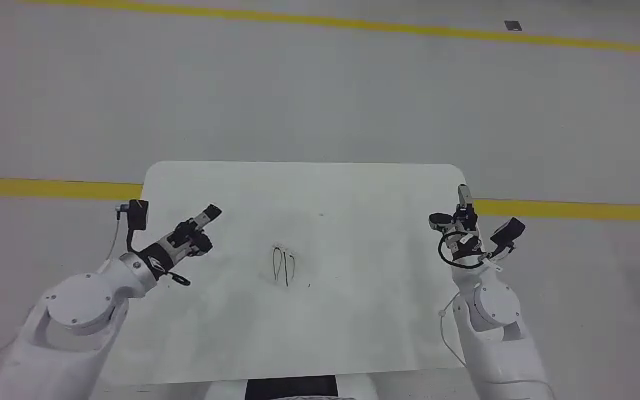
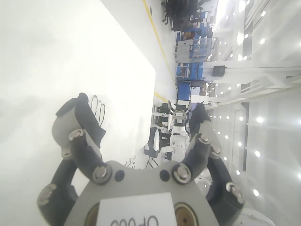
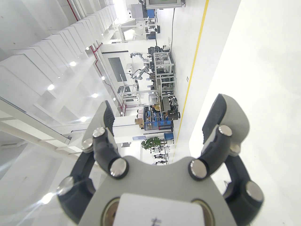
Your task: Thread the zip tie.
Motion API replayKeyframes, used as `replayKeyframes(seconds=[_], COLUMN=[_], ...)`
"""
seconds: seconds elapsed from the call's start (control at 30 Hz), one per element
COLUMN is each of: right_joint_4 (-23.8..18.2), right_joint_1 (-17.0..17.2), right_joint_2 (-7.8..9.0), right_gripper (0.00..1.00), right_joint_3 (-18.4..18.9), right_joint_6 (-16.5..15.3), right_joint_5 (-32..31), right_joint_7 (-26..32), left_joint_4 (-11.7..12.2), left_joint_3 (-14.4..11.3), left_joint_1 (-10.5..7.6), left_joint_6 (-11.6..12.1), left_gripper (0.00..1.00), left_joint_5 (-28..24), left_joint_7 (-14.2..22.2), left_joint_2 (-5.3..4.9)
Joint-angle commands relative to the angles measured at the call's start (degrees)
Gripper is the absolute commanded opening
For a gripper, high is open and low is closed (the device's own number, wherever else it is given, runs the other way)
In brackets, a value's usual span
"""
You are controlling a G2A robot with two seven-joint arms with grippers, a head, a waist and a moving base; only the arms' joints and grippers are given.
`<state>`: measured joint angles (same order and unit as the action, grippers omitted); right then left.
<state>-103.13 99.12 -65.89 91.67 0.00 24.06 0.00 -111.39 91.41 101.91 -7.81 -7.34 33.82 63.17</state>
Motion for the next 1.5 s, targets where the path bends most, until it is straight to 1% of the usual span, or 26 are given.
replayKeyframes(seconds=[0.0,0.13,0.17,0.23,0.27,0.3,0.37,0.4,0.43,0.47,0.5,0.9,0.93,0.97,1.0,1.03,1.07,1.17,1.2,1.23,1.3,1.47], right_joint_4=[0.0,0.0,0.0,0.0,0.0,0.0,0.0,0.0,0.0,0.0,0.0,0.0,0.0,0.0,0.0,0.0,0.0,0.0,0.0,0.0,0.0,0.0], right_joint_1=[0.0,0.0,0.0,0.0,0.0,0.0,0.0,0.0,0.0,0.0,0.0,0.0,0.0,0.0,0.0,0.0,0.0,0.0,0.0,0.0,0.0,0.0], right_joint_2=[0.0,0.0,0.0,0.0,0.0,0.0,0.0,0.0,0.0,0.0,0.0,0.0,0.0,0.0,0.0,0.0,0.0,0.0,0.0,0.0,0.0,0.0], right_gripper=[1.0,1.0,1.0,1.0,1.0,1.0,1.0,1.0,1.0,1.0,1.0,1.0,1.0,1.0,1.0,1.0,1.0,1.0,1.0,1.0,1.0,1.0], right_joint_3=[0.0,0.0,0.0,0.0,0.0,0.0,0.0,0.0,0.0,0.0,0.0,0.0,0.0,0.0,0.0,0.0,0.0,0.0,0.0,0.0,0.0,0.0], right_joint_6=[0.0,0.0,0.0,0.0,0.0,0.0,0.0,0.0,0.0,0.0,0.0,0.0,0.0,0.0,0.0,0.0,0.0,0.0,0.0,0.0,0.0,0.0], right_joint_5=[0.0,0.0,0.0,0.0,0.0,0.0,0.0,0.0,0.0,0.0,0.0,0.0,0.0,0.0,0.0,0.0,0.0,0.0,0.0,0.0,0.0,0.0], right_joint_7=[0.0,0.0,0.0,0.0,0.0,0.0,0.0,0.0,0.0,0.0,0.0,0.0,0.0,0.0,0.0,0.0,0.0,0.0,0.0,0.0,0.0,0.0], left_joint_4=[0.0,-0.3,-0.6,-1.0,-1.3,-1.8,-2.4,-2.7,-3.3,-3.9,-4.4,-4.4,-5.1,-5.5,-5.3,-4.7,-4.1,-2.7,-2.0,-1.4,-0.1,-0.1], left_joint_3=[0.0,0.0,-0.5,-1.2,-1.6,-2.1,-3.1,-3.7,-4.2,-4.7,-5.1,-5.1,-5.5,-7.4,-8.4,-9.6,-11.2,-15.2,-16.9,-18.1,-20.2,-20.2], left_joint_1=[0.0,-0.16,-0.4,-0.92,-1.23,-1.77,-2.4,-2.88,-3.28,-3.46,-3.51,-3.54,-3.79,-4.65,-5.57,-6.45,-8.02,-11.29,-12.91,-13.98,-15.91,-15.91], left_joint_6=[0.0,0.3,0.8,0.6,-0.1,-0.9,-2.4,-4.3,-5.3,-5.7,-6.0,-6.2,-5.6,-5.2,-5.5,-6.2,-7.5,-9.5,-10.4,-11.4,-11.7,-11.7], left_gripper=[1.0,1.0,1.0,1.0,1.0,1.0,1.0,1.0,1.0,1.0,1.0,1.0,1.0,1.0,1.0,1.0,1.0,1.0,1.0,1.0,1.0,1.0], left_joint_5=[0.0,0.5,2.5,2.0,2.7,5.0,6.7,8.8,10.5,11.9,12.2,12.2,13.7,18.5,20.5,22.6,25.4,29.8,31.7,32.8,35.3,35.3], left_joint_7=[-0.1,-0.1,0.5,1.9,3.4,5.0,7.2,8.5,9.2,10.1,11.3,11.7,12.4,15.3,16.4,18.1,19.7,22.7,23.8,24.2,25.0,25.0], left_joint_2=[0.01,-0.02,-0.14,-0.19,-0.32,-0.54,-0.74,-0.92,-1.05,-1.18,-1.28,-1.31,-1.41,-1.74,-1.86,-1.98,-2.1,-2.16,-2.15,-2.1,-2.01,-2.01])
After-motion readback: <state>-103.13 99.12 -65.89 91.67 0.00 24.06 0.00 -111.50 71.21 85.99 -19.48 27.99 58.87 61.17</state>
